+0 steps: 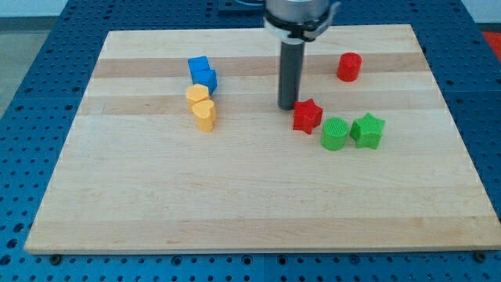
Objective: Move your arm above the red star
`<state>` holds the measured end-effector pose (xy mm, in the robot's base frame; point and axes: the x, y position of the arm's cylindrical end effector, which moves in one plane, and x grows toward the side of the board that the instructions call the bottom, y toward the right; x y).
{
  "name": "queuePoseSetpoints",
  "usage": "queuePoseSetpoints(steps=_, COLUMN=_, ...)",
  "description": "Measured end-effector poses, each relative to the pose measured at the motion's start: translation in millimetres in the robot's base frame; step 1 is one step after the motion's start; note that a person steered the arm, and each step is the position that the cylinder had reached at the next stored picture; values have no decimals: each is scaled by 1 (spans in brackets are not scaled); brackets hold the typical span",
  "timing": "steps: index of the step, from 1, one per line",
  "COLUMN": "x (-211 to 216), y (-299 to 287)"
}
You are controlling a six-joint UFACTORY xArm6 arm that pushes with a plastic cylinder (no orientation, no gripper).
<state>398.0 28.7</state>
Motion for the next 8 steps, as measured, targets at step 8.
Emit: queuePoseSetpoints(steps=8, x=-26, y=-55)
